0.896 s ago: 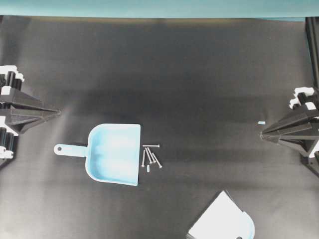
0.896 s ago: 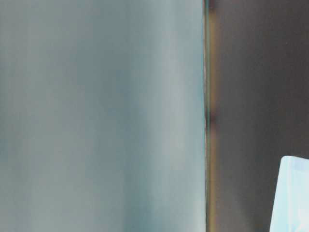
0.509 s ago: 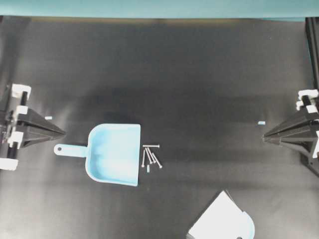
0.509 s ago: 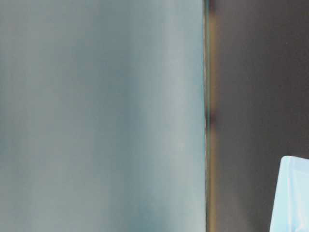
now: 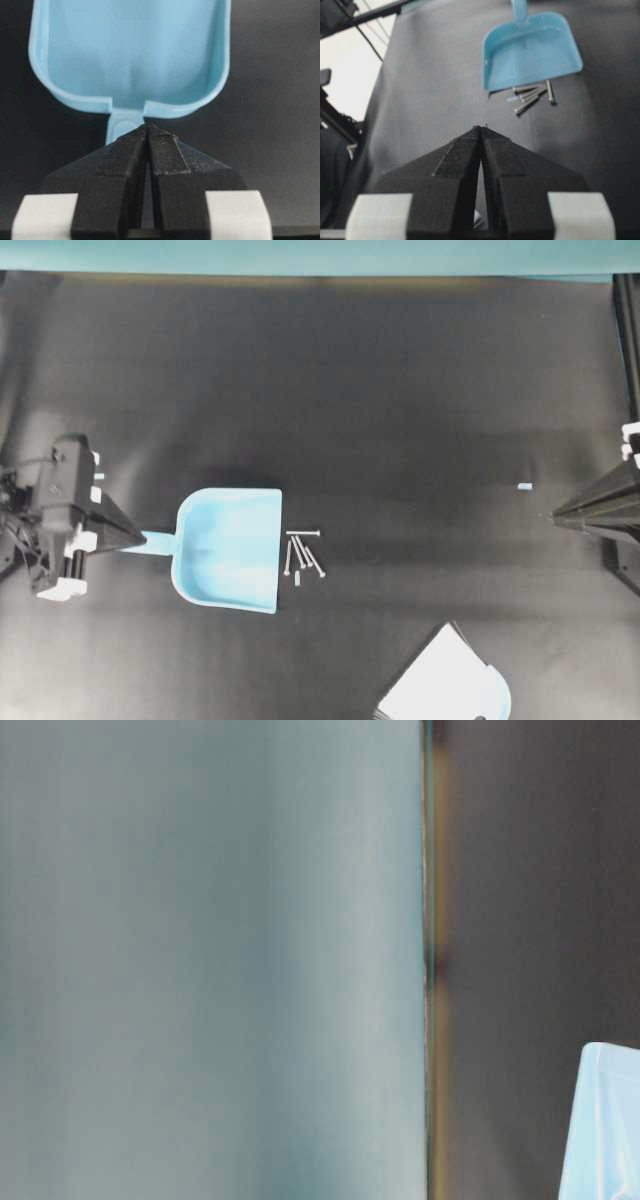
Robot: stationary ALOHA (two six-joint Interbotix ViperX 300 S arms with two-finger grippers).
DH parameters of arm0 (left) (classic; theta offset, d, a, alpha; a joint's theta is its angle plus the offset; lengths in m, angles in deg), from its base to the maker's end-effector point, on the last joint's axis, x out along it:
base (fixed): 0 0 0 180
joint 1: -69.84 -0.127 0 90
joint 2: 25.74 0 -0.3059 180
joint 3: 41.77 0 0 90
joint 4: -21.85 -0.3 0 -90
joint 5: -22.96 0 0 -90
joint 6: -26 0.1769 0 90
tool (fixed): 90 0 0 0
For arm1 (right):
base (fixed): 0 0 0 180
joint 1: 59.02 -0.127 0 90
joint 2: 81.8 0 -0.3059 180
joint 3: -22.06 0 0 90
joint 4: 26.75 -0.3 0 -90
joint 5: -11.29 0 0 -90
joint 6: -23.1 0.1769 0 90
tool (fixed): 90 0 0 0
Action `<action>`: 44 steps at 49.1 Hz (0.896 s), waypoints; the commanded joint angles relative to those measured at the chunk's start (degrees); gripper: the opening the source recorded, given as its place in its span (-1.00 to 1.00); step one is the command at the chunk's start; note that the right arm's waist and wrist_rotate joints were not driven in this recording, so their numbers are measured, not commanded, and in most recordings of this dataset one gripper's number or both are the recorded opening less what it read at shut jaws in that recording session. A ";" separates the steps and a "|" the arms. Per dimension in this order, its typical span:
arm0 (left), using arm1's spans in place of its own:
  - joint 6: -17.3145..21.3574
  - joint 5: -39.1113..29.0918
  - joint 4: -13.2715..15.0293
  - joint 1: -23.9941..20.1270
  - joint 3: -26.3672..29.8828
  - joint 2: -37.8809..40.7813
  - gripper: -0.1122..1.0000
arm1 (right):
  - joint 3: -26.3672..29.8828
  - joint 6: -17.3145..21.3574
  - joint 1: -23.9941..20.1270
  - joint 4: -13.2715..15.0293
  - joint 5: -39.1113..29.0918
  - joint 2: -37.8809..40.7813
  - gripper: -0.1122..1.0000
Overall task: Hold the dustpan with the left arm, while a human hand uses a hand brush to gather screws into the dustpan.
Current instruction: 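Move the left gripper toward the light-blue dustpan handle, then close the left gripper around the dustpan handle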
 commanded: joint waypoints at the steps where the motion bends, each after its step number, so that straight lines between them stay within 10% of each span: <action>1: 0.09 0.88 -0.18 -0.09 0.18 -0.18 -0.76 | -0.09 0.00 0.00 0.00 -0.18 -0.53 -0.79; 18: -4.31 5.45 -0.18 -0.35 -3.34 -1.14 0.77 | -1.85 0.09 0.00 0.00 -0.26 -0.97 -0.79; 44: -3.08 8.96 -0.18 -2.72 -2.37 13.54 0.79 | -3.43 0.09 0.00 0.09 -0.26 -2.90 -0.79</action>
